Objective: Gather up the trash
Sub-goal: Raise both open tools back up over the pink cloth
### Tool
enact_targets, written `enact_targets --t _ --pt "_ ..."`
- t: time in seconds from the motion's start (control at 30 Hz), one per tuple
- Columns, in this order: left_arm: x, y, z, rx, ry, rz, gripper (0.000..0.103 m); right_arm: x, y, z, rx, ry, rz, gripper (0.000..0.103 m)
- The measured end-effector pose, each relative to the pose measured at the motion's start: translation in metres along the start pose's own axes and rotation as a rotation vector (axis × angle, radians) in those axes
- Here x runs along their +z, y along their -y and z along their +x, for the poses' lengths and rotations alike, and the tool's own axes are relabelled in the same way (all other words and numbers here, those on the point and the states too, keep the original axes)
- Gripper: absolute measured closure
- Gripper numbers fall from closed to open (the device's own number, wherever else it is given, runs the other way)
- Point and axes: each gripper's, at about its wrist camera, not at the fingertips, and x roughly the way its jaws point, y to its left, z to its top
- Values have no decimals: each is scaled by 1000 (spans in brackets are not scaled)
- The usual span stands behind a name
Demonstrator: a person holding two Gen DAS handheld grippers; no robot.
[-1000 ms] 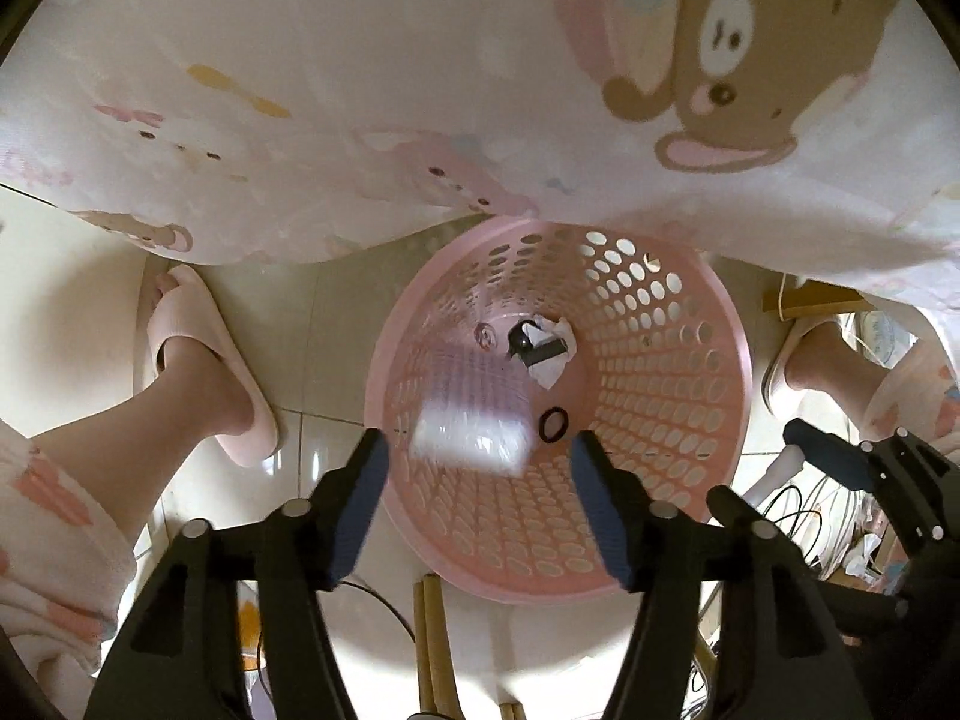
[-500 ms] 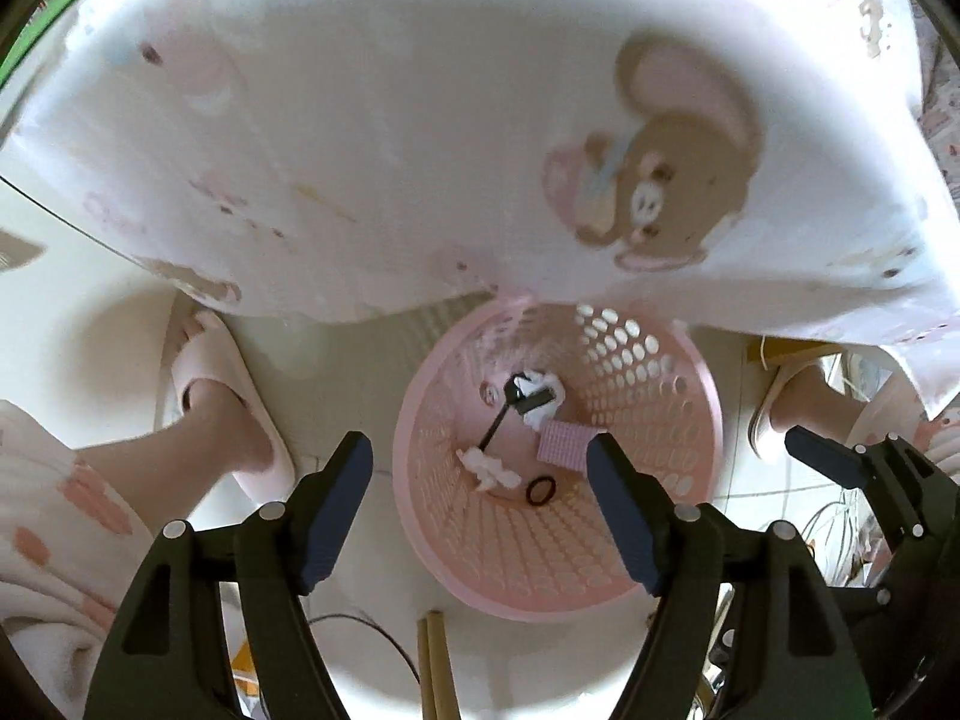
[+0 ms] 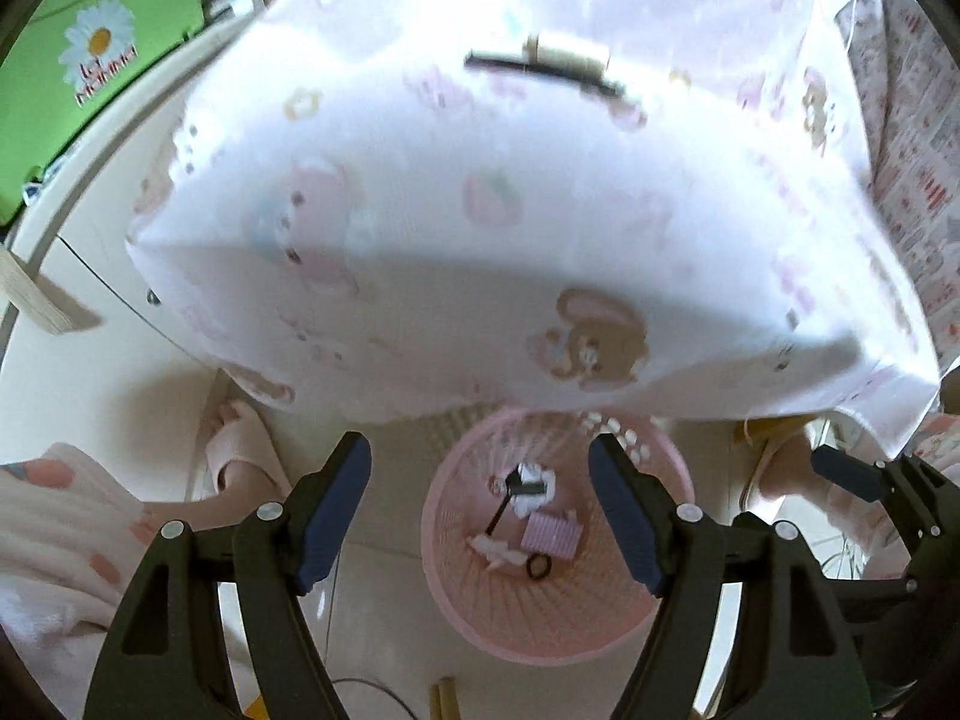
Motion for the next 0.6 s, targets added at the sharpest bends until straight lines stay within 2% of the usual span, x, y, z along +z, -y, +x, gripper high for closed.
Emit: enact_targets --t 0.13,0.33,0.4,0.47,0.6 --pt "8 -2 -19 0 70 4 29 3 4 -24 -25 96 5 29" --pt "26 -7 -46 5 166 13 18 11 12 -57 -42 246 23 28" --pt "34 -11 -53 1 184 4 10 16 17 -65 -51 288 34 28" --pt "44 -15 -58 -1 201 -9 10 22 22 -73 -56 312 35 26" --pt "67 -22 -64 66 236 16 6 43 38 -88 -106 369 44 26"
